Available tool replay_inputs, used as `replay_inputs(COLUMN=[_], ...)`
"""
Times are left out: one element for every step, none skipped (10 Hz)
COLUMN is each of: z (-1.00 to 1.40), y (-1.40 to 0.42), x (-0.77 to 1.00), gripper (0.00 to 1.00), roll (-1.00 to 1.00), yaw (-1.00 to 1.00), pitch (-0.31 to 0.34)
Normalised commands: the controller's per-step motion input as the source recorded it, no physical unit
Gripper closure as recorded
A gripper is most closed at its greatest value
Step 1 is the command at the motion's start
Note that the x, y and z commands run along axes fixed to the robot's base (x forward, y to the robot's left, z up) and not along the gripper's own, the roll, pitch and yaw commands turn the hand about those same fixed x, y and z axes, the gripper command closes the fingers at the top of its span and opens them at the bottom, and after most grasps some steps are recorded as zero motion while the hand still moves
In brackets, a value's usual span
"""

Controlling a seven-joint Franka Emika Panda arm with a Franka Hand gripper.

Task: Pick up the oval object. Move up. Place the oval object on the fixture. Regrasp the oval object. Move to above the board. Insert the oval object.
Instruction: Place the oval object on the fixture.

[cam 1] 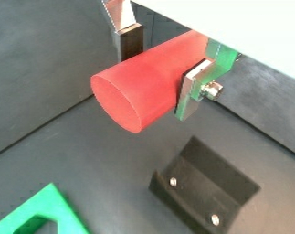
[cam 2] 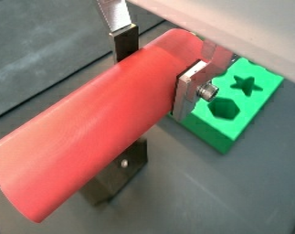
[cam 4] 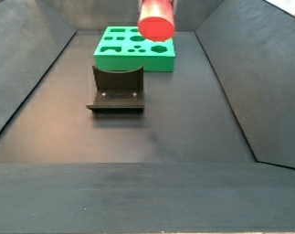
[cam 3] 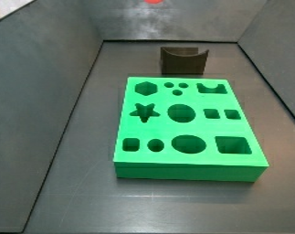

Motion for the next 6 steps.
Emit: replay_inputs(z=[0.07, 0.04, 0.02, 0.02, 0.02, 0.02], y=[-0.18, -0.11, -0.05, -0.04, -0.02, -0.02], x=[0.89, 0.81, 0.69, 0.64, 0.52, 0.43], gripper=[1.00, 1.00, 1.00, 1.00, 1.00, 1.00], roll=[-0.09, -0.07, -0.06, -0.06, -0.06, -0.06], yaw=[0.04, 0.03, 0.03, 0.03, 0.03, 0.03], pitch=[0.135, 0.140, 0.147, 0.152, 0.161, 0.163])
